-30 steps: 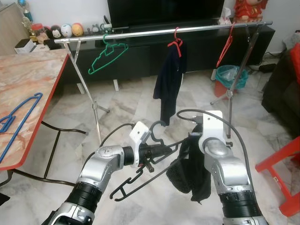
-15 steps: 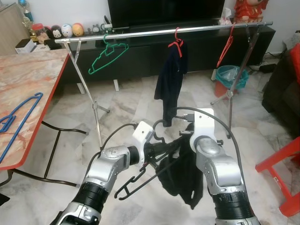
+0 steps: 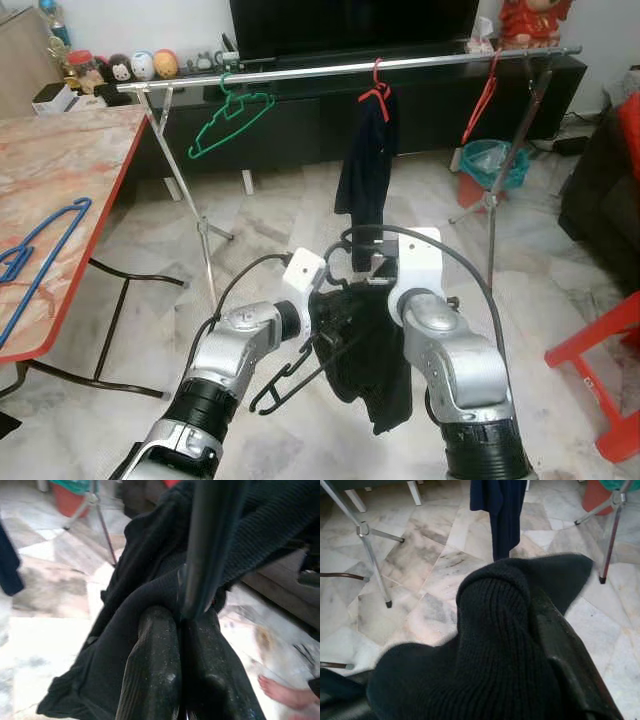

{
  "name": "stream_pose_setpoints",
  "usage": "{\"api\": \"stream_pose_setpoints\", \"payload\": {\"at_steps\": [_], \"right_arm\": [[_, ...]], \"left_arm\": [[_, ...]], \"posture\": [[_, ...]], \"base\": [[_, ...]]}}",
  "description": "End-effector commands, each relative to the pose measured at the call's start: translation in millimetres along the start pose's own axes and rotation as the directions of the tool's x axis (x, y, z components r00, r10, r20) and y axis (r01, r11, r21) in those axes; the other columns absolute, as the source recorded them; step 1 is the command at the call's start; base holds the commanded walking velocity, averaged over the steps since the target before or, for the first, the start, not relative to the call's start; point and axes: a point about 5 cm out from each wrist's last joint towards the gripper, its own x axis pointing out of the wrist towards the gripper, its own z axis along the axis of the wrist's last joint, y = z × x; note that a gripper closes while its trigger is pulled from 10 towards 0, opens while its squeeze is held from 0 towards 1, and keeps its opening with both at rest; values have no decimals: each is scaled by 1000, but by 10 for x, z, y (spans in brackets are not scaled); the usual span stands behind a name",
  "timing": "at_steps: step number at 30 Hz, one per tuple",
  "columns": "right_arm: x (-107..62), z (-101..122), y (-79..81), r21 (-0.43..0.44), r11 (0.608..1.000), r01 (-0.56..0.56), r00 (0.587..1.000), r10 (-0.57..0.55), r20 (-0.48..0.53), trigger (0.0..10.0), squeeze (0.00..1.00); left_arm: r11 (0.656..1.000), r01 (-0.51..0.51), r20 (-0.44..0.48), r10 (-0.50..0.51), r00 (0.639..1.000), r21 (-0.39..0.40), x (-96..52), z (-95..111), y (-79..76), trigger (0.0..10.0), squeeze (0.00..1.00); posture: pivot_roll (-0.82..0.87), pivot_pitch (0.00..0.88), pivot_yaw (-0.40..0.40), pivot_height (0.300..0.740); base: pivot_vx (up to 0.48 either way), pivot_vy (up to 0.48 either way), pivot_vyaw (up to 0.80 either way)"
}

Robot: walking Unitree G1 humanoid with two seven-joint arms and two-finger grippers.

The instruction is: Hang hanger

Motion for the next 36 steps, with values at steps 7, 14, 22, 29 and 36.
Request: {"api": "stream_pose_setpoints", "payload": {"at_steps": [7, 14, 22, 29, 36], "right_arm": [[-142, 73, 185, 0, 997, -81, 996, 81, 30, 10000, 0], [-190, 54, 248, 0, 993, -115, 993, 115, 26, 10000, 0], [-210, 60, 247, 7, 992, -127, 991, 127, 30, 10000, 1000], [-232, 73, 265, 6, 989, -146, 989, 146, 35, 10000, 1000], [-271, 96, 296, -1, 983, -184, 982, 183, 51, 10000, 1000]], "left_arm": [[1000, -21, 47, 21, 999, -3, 41, 57, -17, 10000, 0], [999, 38, 79, -35, 996, -30, 50, 80, -79, 10000, 0], [998, 48, 130, -42, 991, -46, 37, 128, -82, 10000, 0], [997, 45, 187, -33, 982, -64, 41, 194, -69, 10000, 0], [998, 13, 213, 1, 977, -66, 32, 226, -19, 10000, 0]], "posture": [[-75, 0, 43, 740], [-77, 0, 44, 740], [-76, 0, 41, 740], [-79, 0, 40, 740], [-85, 0, 38, 740]], "base": [[0, 0, 0], [0, 0, 0], [0, 0, 0], [0, 0, 0], [0, 0, 0]]}}
